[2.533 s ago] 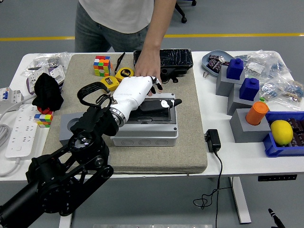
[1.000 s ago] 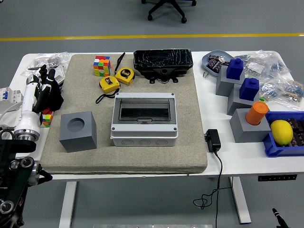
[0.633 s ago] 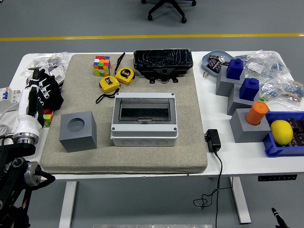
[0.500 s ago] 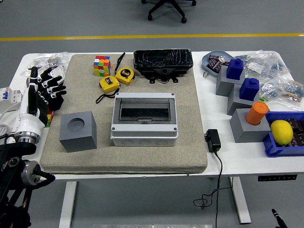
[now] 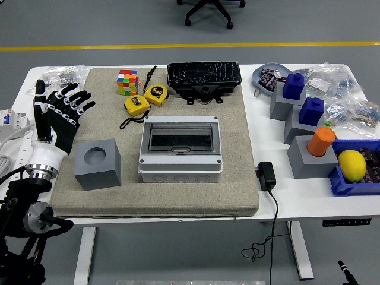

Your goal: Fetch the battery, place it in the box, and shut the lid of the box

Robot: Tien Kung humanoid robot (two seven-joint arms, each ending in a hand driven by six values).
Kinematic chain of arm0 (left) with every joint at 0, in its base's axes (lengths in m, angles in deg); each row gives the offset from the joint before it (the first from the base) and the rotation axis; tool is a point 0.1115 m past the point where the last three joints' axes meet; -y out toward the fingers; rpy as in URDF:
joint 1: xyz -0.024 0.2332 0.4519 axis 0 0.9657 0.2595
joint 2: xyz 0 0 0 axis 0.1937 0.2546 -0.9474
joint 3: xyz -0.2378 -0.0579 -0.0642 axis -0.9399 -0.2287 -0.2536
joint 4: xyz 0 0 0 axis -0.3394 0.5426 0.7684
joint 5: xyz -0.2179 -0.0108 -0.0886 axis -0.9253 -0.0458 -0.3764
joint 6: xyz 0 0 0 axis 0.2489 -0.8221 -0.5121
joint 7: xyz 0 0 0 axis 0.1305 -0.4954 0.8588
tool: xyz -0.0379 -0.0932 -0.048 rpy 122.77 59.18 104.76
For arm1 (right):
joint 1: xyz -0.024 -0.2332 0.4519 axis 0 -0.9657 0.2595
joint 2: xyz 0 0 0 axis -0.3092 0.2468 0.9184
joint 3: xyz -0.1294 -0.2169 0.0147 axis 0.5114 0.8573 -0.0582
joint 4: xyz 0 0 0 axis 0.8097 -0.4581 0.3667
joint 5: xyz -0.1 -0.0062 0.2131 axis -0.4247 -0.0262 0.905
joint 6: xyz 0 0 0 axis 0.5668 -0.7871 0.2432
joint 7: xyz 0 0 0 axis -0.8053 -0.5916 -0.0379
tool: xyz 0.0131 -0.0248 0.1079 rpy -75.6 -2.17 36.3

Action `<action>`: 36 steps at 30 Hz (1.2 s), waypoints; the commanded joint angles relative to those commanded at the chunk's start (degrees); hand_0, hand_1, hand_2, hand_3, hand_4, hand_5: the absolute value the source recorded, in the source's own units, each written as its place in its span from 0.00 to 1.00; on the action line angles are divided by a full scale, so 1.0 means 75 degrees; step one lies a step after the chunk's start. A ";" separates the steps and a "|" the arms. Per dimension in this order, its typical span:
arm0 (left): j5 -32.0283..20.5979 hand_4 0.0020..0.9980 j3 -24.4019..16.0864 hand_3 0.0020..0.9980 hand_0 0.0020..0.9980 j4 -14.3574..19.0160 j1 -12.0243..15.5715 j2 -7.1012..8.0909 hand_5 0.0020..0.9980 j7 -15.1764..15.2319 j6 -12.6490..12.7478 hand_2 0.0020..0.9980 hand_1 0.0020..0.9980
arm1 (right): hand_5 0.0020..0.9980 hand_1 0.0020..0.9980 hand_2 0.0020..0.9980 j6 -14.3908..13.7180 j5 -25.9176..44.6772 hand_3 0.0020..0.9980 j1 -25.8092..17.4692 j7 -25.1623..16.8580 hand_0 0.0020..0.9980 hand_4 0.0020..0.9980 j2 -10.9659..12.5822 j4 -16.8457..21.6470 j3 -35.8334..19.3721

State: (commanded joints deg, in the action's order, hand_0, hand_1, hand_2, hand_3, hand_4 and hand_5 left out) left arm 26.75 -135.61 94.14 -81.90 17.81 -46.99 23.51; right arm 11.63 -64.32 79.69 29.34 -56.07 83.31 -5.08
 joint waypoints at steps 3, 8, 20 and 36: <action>0.0165 1.00 -0.0026 1.00 0.56 0.0083 0.0018 -0.0001 0.90 -0.0105 0.0236 1.00 0.77 | 1.00 0.91 0.84 0.0025 0.0001 0.81 0.0009 0.0014 1.00 1.00 0.0001 0.0000 0.0026; 0.0485 1.00 -0.0036 0.68 0.23 0.0157 0.0039 0.0023 0.90 0.0021 0.0574 0.47 0.29 | 1.00 0.90 0.83 0.0044 0.0102 0.81 0.0057 0.0010 1.00 1.00 0.0010 0.0000 0.0167; 0.1440 1.00 -0.0099 0.63 1.00 0.0197 0.0013 0.0030 0.83 0.0088 0.0848 0.86 1.00 | 1.00 0.88 0.82 0.0123 0.0097 0.81 0.0179 0.0086 1.00 1.00 0.0088 0.0000 0.0437; 0.1147 1.00 -0.0180 0.89 0.75 0.0220 -0.0037 0.0094 0.87 0.0141 0.0777 0.83 0.81 | 1.00 0.89 0.82 0.0153 0.0143 0.81 0.0371 0.0093 1.00 1.00 0.0171 0.0000 0.0605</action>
State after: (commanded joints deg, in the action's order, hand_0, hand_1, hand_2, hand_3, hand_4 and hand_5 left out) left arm 35.36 -136.96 95.79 -82.17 18.52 -45.94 29.34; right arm 12.78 -63.25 82.47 30.04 -54.78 83.31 -0.54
